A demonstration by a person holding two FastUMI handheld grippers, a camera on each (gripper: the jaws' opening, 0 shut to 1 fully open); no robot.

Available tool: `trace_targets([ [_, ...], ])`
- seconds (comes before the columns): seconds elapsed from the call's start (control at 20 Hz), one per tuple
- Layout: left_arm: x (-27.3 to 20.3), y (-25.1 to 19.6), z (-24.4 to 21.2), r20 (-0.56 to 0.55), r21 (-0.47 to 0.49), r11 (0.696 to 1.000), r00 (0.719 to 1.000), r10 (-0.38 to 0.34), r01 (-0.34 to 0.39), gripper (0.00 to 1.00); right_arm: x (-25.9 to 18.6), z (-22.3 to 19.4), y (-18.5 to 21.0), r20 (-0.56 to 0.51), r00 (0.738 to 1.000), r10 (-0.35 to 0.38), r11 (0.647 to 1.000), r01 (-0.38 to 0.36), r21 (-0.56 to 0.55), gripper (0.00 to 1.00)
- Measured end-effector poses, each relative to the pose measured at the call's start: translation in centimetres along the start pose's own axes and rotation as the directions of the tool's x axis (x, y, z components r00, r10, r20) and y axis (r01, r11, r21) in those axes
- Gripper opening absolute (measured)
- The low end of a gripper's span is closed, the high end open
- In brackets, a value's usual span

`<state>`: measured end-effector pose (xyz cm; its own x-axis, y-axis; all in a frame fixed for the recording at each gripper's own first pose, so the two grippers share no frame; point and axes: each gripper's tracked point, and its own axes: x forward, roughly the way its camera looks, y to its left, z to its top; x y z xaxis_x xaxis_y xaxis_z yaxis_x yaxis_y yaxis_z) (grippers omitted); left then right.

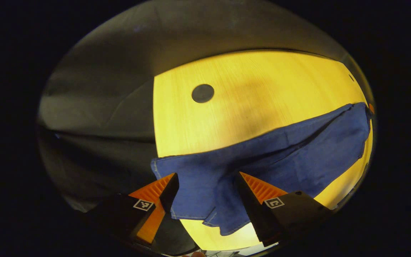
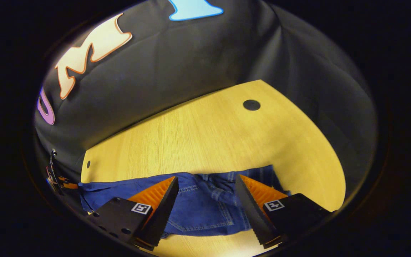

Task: Grasp the waist and the cuffs of the jeans and fold them to make the two legs overlap; first hold the waist and fold one-third of the jeans toward the cuffs, then hold the cuffs and fold the remaining one-third in the same direction to finish folding.

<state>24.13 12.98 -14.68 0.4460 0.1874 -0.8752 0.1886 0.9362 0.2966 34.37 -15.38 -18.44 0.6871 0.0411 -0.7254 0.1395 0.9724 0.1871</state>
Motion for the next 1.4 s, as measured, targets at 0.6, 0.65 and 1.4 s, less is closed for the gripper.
trace_targets([
  [0.6,-10.2,-6.3,-3.1,0.227,-0.271,0.948,0.968,-0.107,0.169,0.96,-3.4,-6.6,-13.2,-0.084,0.992,-0.091,0.982,0.103,0.158,0.99],
  [0.65,-11.2,-7.1,-3.7,0.238,-0.284,0.944,0.966,-0.100,0.167,0.96,-2.9,-7.0,-13.7,-0.094,0.992,-0.086,0.984,0.099,0.148,0.99],
  [1.4,-20.4,-22.4,-10.4,0.367,-0.568,0.778,0.929,-0.052,0.268,0.95,0.5,-9.3,-13.2,-0.061,0.996,0.058,0.997,-0.061,-0.050,0.95],
])
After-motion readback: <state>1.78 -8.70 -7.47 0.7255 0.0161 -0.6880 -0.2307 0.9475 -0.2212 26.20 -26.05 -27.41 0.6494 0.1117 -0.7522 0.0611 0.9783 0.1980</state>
